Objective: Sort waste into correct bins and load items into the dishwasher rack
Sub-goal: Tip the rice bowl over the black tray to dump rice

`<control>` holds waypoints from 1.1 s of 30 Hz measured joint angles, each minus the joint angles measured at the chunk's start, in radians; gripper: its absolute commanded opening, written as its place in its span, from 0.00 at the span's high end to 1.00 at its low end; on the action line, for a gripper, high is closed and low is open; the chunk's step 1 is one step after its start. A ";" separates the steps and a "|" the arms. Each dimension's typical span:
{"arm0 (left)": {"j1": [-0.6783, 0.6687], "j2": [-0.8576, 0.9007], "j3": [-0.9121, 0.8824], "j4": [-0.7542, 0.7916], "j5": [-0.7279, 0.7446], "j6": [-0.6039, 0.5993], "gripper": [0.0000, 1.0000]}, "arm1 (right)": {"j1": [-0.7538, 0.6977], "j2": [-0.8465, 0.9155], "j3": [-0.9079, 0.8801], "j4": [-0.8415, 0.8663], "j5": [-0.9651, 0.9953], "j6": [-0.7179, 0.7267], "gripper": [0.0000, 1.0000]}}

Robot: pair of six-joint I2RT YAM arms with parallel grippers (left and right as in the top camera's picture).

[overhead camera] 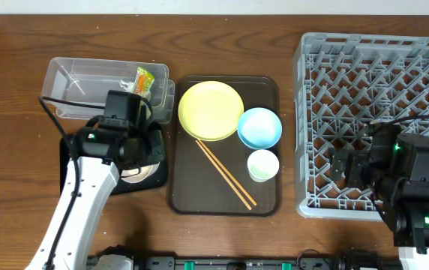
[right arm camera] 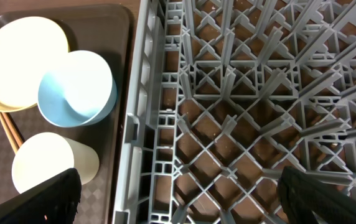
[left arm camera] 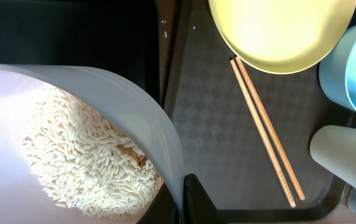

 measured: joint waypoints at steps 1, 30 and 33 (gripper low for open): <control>0.008 0.000 0.000 -0.002 0.008 0.003 0.94 | 0.000 0.000 0.000 0.000 0.000 0.000 0.01; 0.603 0.462 0.000 0.005 0.980 0.417 0.94 | 0.000 0.000 0.000 -0.002 0.000 0.000 0.01; 0.642 0.531 0.000 0.004 1.093 0.423 0.94 | 0.000 0.000 0.000 -0.002 0.000 0.000 0.01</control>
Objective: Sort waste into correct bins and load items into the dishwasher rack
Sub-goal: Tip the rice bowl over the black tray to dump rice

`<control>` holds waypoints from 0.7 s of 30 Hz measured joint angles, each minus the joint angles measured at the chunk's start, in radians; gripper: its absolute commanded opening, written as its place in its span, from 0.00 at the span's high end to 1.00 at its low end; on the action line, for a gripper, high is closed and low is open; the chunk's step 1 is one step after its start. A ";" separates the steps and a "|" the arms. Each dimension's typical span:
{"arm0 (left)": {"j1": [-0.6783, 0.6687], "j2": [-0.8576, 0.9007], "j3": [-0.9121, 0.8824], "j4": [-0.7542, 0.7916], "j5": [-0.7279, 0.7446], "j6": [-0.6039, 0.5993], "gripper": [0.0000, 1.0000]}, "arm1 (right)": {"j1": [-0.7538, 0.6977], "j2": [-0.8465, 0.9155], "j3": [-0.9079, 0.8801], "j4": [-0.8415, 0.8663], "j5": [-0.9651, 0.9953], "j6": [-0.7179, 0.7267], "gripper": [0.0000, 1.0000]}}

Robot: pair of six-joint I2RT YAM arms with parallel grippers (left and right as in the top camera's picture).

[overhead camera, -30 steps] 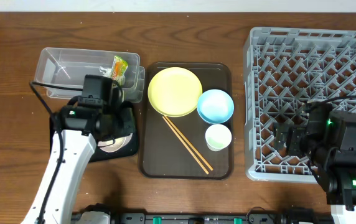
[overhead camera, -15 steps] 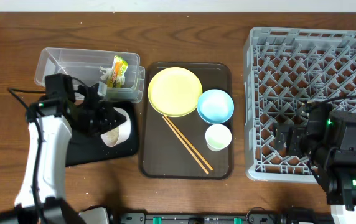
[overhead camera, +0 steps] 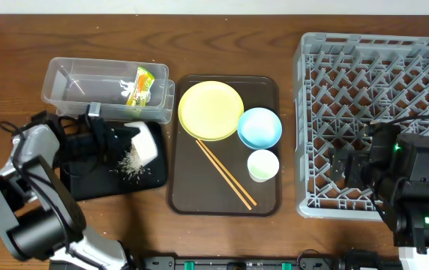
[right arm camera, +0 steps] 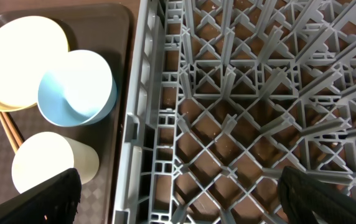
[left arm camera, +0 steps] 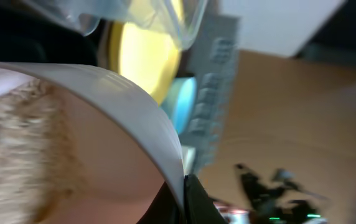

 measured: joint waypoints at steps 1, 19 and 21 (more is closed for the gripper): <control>0.010 0.019 0.000 0.000 0.037 0.002 0.94 | 0.000 0.000 0.000 0.000 0.000 0.000 0.01; 0.085 0.055 0.000 -0.035 0.216 -0.098 0.94 | 0.000 0.000 0.000 0.000 0.000 0.000 0.01; 0.087 0.055 0.000 -0.035 0.217 -0.106 0.94 | 0.000 0.000 0.000 0.000 0.000 0.000 0.01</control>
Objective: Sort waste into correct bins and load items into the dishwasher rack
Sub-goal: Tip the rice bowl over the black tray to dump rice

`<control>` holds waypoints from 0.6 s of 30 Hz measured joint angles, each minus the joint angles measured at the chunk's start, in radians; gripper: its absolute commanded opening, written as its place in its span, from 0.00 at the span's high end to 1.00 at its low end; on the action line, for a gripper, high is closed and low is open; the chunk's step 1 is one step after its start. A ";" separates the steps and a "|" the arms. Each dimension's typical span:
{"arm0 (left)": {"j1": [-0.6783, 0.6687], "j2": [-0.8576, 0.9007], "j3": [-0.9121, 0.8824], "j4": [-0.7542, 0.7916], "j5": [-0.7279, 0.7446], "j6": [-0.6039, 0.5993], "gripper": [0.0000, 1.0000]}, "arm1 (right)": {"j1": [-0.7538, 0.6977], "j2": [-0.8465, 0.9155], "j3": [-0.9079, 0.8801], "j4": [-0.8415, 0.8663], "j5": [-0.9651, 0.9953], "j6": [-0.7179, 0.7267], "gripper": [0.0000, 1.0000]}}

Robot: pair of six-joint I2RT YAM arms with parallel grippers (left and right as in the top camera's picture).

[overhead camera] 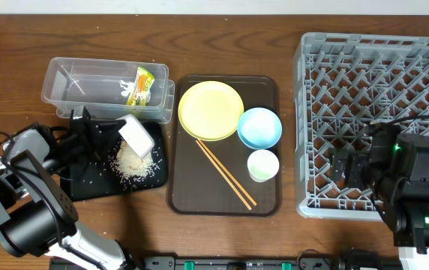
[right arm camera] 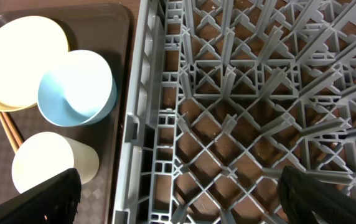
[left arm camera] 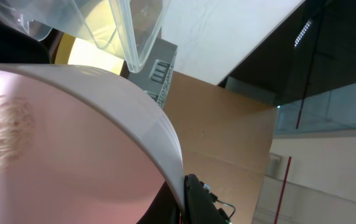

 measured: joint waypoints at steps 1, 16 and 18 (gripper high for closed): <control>0.000 0.000 0.000 0.000 0.001 -0.003 0.94 | 0.000 0.000 0.000 0.000 0.000 0.000 0.01; 0.002 0.000 0.000 -0.002 0.002 -0.104 0.94 | 0.000 0.000 0.000 0.000 0.000 0.000 0.01; 0.002 0.000 0.000 -0.002 0.002 -0.140 0.94 | 0.000 0.000 0.000 0.000 0.000 0.000 0.01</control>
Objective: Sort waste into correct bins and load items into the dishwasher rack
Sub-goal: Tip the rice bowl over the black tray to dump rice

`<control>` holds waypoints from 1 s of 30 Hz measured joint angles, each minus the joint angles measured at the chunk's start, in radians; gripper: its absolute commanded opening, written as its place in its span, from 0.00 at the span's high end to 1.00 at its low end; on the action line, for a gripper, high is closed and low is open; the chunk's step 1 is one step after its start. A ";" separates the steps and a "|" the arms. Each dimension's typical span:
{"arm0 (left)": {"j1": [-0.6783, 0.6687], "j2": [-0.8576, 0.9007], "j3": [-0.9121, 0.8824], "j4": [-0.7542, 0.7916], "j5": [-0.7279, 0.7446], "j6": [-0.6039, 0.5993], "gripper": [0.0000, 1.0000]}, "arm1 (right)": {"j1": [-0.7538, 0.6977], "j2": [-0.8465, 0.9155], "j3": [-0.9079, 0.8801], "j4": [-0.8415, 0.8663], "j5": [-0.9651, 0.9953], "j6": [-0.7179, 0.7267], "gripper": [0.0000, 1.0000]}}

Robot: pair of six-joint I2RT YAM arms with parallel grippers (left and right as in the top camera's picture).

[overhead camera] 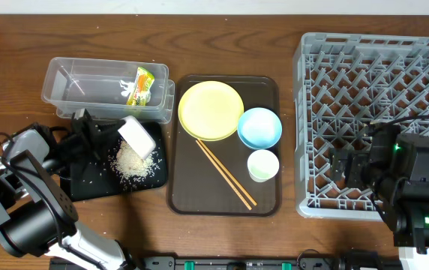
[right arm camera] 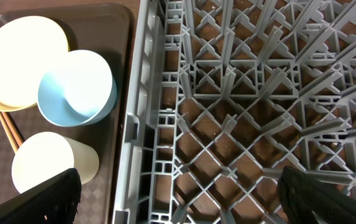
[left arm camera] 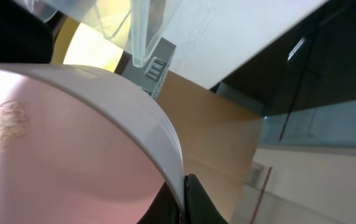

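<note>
My left gripper [overhead camera: 117, 133] is shut on the rim of a white bowl [overhead camera: 138, 136], tipped on its side over the black bin [overhead camera: 87, 187]. A heap of rice [overhead camera: 130, 162] lies in that bin. In the left wrist view the bowl [left arm camera: 72, 143] fills the frame with only a few grains left inside. A dark tray [overhead camera: 263, 202] carries a yellow plate [overhead camera: 211, 110], a blue bowl [overhead camera: 259, 127], a pale cup [overhead camera: 262, 165] and chopsticks [overhead camera: 226, 174]. My right gripper [right arm camera: 178, 199] hangs open over the grey dishwasher rack [overhead camera: 379, 120].
A clear plastic bin [overhead camera: 94, 86] with a yellow-green wrapper [overhead camera: 141, 85] inside stands behind the black bin. The rack's left wall [right arm camera: 134, 124] runs right beside the tray.
The bowl has tilted a little further and holds even less rice. The right arm is unchanged.
At first my left gripper held the bowl upright, full of rice, over the black bin. Then the bowl was tipped on its side with rice spilling into the bin. The heap grew, and now the bowl is almost bare. The right gripper stayed open over the rack.
</note>
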 measured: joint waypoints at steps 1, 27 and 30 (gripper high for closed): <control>0.000 0.000 0.000 0.000 0.000 -0.012 0.94 | 0.000 0.000 0.000 0.000 0.000 0.000 0.01; 0.002 0.000 0.000 0.163 -0.029 0.011 0.94 | 0.000 0.000 0.000 -0.006 0.000 0.000 0.01; 0.003 0.000 0.000 0.162 -0.016 0.012 0.94 | 0.000 0.000 0.000 -0.006 0.000 0.000 0.01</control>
